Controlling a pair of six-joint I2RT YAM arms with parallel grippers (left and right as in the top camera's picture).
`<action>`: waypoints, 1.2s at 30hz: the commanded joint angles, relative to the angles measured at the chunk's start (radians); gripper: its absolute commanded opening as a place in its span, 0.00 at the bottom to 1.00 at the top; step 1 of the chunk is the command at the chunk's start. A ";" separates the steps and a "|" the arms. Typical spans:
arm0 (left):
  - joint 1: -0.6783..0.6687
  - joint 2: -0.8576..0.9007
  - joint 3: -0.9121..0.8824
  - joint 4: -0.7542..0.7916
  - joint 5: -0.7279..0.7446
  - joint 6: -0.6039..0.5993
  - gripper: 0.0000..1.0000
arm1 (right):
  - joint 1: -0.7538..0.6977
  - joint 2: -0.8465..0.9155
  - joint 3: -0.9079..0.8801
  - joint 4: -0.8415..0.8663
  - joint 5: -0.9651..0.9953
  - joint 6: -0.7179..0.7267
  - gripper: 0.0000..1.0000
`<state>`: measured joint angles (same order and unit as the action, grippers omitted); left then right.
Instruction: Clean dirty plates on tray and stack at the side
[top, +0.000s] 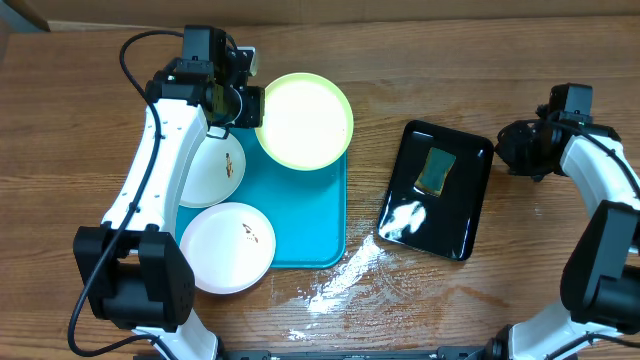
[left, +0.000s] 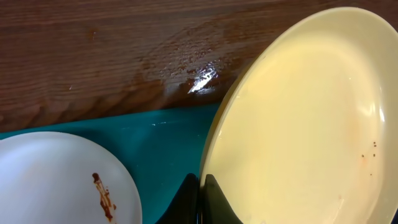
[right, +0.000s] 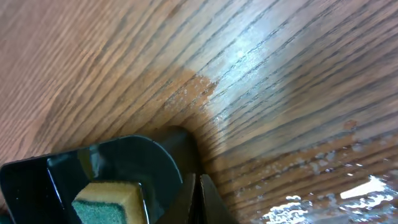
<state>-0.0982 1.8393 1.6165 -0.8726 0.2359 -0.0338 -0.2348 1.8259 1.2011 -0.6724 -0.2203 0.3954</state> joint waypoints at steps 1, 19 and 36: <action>-0.010 -0.035 0.029 0.013 0.020 0.004 0.04 | 0.000 0.037 -0.003 0.022 -0.070 -0.005 0.04; -0.111 -0.035 0.040 0.063 -0.124 0.004 0.04 | 0.130 0.037 -0.002 0.069 -0.118 -0.007 0.09; -0.367 -0.035 0.095 0.172 -0.351 0.003 0.04 | -0.070 0.037 0.164 -0.296 -0.118 -0.143 0.09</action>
<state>-0.4332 1.8389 1.6802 -0.7227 -0.0986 -0.0326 -0.2958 1.8637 1.3476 -0.9634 -0.3355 0.2832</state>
